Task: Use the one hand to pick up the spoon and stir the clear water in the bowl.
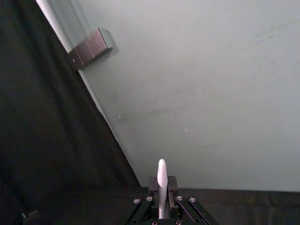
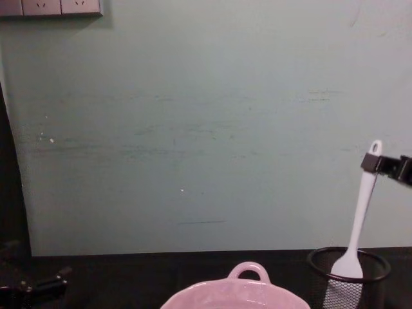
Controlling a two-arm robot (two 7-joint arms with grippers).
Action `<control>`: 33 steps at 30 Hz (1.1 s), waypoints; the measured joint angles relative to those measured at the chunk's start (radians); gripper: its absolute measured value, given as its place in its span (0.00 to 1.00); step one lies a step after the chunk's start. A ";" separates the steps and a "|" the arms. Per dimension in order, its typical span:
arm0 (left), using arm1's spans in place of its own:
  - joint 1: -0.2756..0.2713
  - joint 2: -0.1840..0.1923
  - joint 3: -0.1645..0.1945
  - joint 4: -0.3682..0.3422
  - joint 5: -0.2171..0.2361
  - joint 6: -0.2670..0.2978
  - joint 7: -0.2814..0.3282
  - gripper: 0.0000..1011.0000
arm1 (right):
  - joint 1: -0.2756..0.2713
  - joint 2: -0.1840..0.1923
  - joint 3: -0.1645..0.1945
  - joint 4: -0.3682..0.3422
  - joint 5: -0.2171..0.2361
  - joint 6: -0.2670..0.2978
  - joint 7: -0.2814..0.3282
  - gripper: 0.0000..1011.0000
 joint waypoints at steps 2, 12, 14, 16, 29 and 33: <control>0.000 0.000 0.000 0.000 0.000 0.000 0.000 1.00 | 0.002 0.004 -0.010 0.013 0.003 0.002 0.001 0.11; 0.000 0.000 0.000 0.000 0.000 0.000 0.000 1.00 | 0.005 0.014 -0.034 0.046 0.021 0.005 -0.001 0.11; 0.000 0.000 0.000 0.000 0.000 0.000 0.000 1.00 | 0.006 0.015 -0.037 0.050 0.022 0.004 -0.002 0.11; 0.000 0.000 0.000 0.000 0.000 0.000 0.000 1.00 | 0.007 0.015 -0.041 0.055 0.023 0.000 -0.003 0.11; 0.000 0.000 0.000 0.000 0.000 0.000 0.000 1.00 | 0.012 0.017 -0.047 0.074 0.029 -0.014 0.006 0.11; 0.000 0.000 0.000 0.000 0.000 0.000 0.000 1.00 | 0.012 0.017 -0.047 0.072 0.028 -0.014 0.005 0.17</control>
